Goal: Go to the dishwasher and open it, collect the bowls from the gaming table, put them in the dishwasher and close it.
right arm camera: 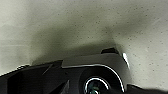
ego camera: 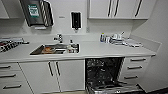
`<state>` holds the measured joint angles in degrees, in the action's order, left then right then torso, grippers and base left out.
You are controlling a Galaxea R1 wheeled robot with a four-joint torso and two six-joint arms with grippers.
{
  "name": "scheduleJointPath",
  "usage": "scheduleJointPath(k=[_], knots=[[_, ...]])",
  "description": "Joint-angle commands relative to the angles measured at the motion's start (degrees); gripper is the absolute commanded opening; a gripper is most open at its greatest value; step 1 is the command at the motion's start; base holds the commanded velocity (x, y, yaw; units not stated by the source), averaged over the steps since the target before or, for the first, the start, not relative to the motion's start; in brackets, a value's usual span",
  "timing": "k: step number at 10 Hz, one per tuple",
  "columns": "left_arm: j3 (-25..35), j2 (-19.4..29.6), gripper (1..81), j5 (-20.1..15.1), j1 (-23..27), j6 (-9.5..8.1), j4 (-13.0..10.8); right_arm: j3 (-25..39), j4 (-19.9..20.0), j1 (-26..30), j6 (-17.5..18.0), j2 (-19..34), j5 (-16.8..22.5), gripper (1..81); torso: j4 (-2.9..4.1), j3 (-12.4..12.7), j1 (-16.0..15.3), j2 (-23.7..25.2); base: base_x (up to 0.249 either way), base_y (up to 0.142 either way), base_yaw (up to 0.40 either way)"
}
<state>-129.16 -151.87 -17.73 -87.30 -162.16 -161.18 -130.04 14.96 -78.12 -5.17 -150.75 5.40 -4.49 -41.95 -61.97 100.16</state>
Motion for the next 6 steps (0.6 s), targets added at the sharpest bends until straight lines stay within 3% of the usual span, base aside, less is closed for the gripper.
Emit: scheduleJointPath(k=[1,4,6], knots=[[-12.4,-7.6,81.1,0.9,2.1,-2.84,-3.8,-8.6,-2.2,-0.8,-0.6,-5.2,2.9,81.1,0.00,0.0,0.0,0.0,0.000,0.000,0.000],[-21.5,-13.5,81.1,1.0,2.1,-2.84,-3.8,-12.9,-2.3,-2.1,-0.6,-8.8,2.8,81.1,0.00,0.0,0.0,0.0,0.000,0.000,0.000],[-22.1,-14.2,81.1,1.0,2.1,-2.84,-3.8,-13.2,-2.0,-2.3,-0.5,-9.2,2.8,81.1,0.00,0.0,0.0,0.0,0.000,0.000,0.000]])
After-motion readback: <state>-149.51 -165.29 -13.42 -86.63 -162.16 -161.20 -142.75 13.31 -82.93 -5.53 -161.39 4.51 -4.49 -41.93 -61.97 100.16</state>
